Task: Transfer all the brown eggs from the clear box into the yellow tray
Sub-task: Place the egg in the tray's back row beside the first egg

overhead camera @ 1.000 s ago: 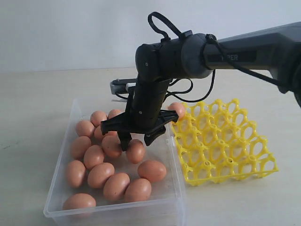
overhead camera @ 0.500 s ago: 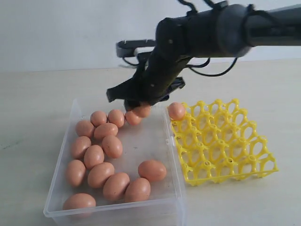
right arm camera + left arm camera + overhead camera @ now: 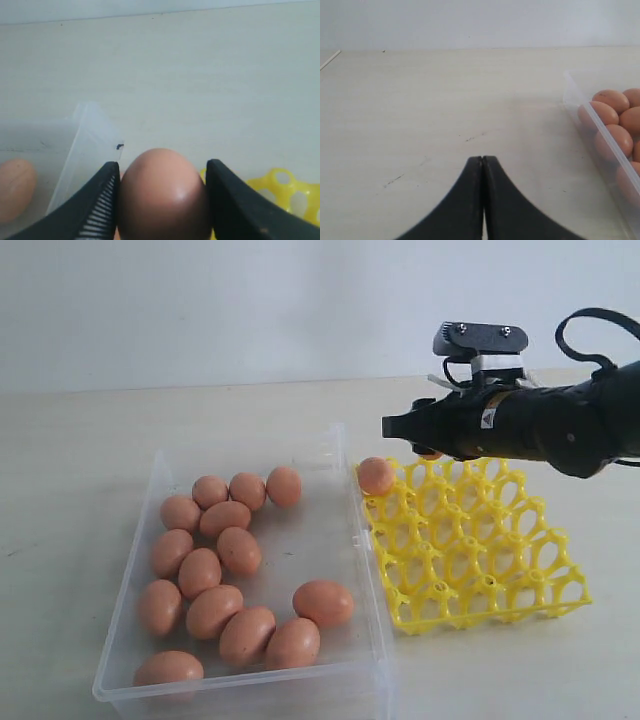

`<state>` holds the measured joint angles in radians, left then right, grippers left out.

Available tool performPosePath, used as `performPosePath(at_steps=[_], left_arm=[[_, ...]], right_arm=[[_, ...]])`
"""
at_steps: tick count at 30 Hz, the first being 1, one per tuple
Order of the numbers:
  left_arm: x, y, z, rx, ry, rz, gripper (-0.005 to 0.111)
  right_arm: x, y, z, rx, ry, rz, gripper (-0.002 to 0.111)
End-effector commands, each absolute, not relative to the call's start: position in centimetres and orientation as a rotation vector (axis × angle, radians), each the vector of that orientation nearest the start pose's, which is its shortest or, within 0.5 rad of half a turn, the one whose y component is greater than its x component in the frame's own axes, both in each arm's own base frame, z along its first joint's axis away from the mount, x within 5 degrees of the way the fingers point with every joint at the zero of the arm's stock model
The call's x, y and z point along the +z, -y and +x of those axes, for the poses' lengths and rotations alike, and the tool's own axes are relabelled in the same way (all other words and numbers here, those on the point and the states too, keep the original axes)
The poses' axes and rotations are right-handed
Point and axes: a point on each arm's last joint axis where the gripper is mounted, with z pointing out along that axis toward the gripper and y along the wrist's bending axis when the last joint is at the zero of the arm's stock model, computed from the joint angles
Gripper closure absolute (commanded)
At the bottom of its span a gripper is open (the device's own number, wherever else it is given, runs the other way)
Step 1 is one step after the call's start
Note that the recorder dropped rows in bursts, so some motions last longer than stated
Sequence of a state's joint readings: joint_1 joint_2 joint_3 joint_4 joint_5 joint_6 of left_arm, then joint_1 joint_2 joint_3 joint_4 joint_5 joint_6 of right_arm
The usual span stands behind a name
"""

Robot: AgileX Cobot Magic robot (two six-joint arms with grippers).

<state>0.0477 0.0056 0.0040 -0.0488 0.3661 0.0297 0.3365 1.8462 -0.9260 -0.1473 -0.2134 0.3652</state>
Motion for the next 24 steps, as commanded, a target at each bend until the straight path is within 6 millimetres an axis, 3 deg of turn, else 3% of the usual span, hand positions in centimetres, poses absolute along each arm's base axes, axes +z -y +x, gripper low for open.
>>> performPosePath(at_steps=[1, 8, 10, 17, 24], left_arm=[[18.1, 0.0, 5.3, -0.005, -1.836, -0.042, 0.107], [18.1, 0.0, 5.3, -0.005, -1.836, -0.042, 0.107], [18.1, 0.0, 5.3, -0.005, -1.836, -0.042, 0.107], [18.1, 0.0, 5.3, -0.005, -1.836, -0.042, 0.107], [18.1, 0.0, 5.3, -0.005, -1.836, -0.042, 0.107]], right_arm=[[14.7, -12.6, 35.7, 0.360, -2.174, -0.155, 0.108], [12.8, -12.9, 36.0, 0.364, -2.176, -0.183, 0.108], [12.6, -13.0, 36.1, 0.359, -2.153, -0.229, 0.103], [12.4, -13.2, 36.3, 0.352, -2.106, -0.287, 0.064], [11.9, -13.0, 36.4, 0.335, -2.119, -0.302, 0.046]])
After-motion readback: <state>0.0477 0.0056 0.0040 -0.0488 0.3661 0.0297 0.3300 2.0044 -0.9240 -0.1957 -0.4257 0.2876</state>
